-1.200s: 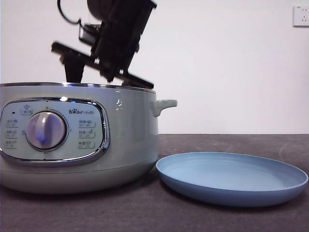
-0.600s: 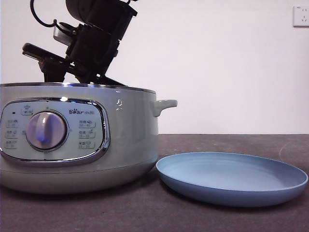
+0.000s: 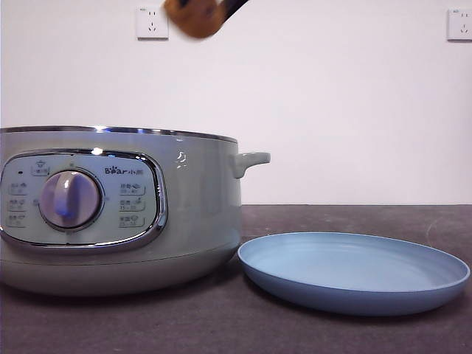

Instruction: Take the potato out from the steamer,put the potato on the plate,close the lid

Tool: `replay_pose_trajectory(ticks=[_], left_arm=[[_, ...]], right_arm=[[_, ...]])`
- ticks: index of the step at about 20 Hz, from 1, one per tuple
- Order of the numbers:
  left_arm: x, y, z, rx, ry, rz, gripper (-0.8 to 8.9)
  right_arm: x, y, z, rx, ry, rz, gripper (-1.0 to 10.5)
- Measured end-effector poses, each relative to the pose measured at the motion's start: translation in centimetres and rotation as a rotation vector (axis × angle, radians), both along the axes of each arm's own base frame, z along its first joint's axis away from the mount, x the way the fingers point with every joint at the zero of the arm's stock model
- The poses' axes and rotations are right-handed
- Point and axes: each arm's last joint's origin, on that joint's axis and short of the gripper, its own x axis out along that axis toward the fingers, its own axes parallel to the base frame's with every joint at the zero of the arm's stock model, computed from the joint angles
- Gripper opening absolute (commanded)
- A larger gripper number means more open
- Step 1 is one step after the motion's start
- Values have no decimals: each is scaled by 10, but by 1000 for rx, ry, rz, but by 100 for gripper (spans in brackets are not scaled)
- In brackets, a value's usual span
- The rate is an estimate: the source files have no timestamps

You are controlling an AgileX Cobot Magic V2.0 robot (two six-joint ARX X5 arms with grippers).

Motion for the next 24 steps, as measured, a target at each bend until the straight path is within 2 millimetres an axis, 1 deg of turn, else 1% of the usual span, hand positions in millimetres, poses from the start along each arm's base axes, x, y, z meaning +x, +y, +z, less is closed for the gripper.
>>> replay_pose_trajectory(ticks=[3, 5, 6, 7, 9, 11, 13, 15, 17, 19, 20, 22, 24], left_arm=[[12, -7, 1, 7, 32, -36, -8], [24, -15, 3, 2, 40, -71, -8], [29, -18, 5, -1, 40, -86, -8], [36, -21, 6, 0, 39, -105, -8], [47, -28, 7, 0, 45, -134, -8], [57, -34, 7, 5, 60, -160, -9], [67, -40, 8, 13, 64, -182, -8], [78, -46, 7, 23, 78, -191, -9], [85, -50, 6, 24, 97, -225, -8], [91, -54, 7, 17, 89, -239, -8], [94, -55, 7, 17, 82, -240, -8], [100, -58, 6, 21, 91, -238, -8], [106, -61, 4, 26, 110, -248, -8]], right_arm=[[-15, -45, 25, -22, -1, -52, -12], [-21, -69, 32, -48, 23, -105, -12], [-22, -77, 33, -63, 41, -123, -12], [-23, -84, 32, -83, 66, -141, -12], [-22, -90, 28, -116, 108, -160, -12], [-20, -94, 26, -124, 119, -176, -12], [-20, -98, 19, -122, 118, -186, -12], [-22, -104, 4, -116, 117, -198, -12], [-30, -115, -16, -92, 109, -220, -12], [-36, -127, -44, -88, 128, -264, -12], [-36, -131, -60, -100, 165, -277, -12], [-33, -132, -94, -114, 254, -274, -12], [-32, -130, -120, -122, 290, -273, -12]])
